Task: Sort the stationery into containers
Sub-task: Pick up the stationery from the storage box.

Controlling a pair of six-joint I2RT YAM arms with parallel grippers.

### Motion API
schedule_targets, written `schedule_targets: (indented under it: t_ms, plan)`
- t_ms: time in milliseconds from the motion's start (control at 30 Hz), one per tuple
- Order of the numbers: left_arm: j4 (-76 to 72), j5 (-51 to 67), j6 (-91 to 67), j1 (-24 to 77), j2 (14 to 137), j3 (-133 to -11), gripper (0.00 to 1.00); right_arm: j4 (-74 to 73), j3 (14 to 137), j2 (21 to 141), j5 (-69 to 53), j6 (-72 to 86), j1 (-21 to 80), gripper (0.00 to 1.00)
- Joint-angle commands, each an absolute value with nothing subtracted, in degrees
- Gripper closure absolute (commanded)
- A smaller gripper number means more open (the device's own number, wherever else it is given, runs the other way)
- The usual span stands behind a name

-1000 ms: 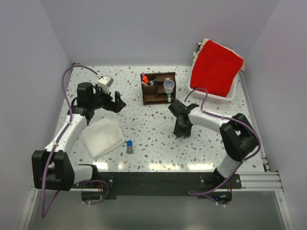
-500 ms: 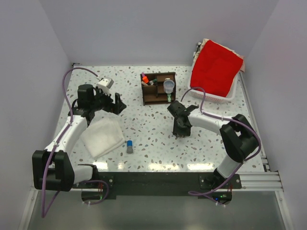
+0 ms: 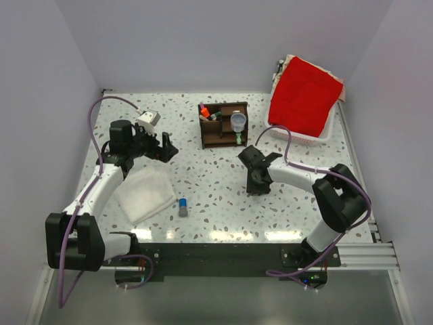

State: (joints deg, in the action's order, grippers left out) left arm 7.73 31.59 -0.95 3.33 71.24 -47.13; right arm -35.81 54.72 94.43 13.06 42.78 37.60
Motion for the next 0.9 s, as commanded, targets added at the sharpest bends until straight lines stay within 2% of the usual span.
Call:
schedule_targets:
  t_ms: [0, 700, 833, 867]
  plan:
    - [5.1, 32.8, -1.8, 2.7, 69.9, -47.0, 0.00, -33.1, 53.4, 92.5, 15.6, 40.9, 37.9, 0.62]
    - [4.2, 33.0, -2.4, 2.7, 69.5, -46.0, 0.00, -23.8, 48.3, 91.6, 17.8, 34.8, 37.9, 0.62]
    - [4.1, 33.0, -2.5, 2.6, 69.6, -46.1, 0.00, -24.2, 48.6, 92.3, 17.3, 35.2, 37.9, 0.64]
    - [4.0, 33.0, -2.5, 2.7, 69.7, -46.1, 0.00, -24.2, 48.6, 92.3, 17.3, 35.3, 37.8, 0.68]
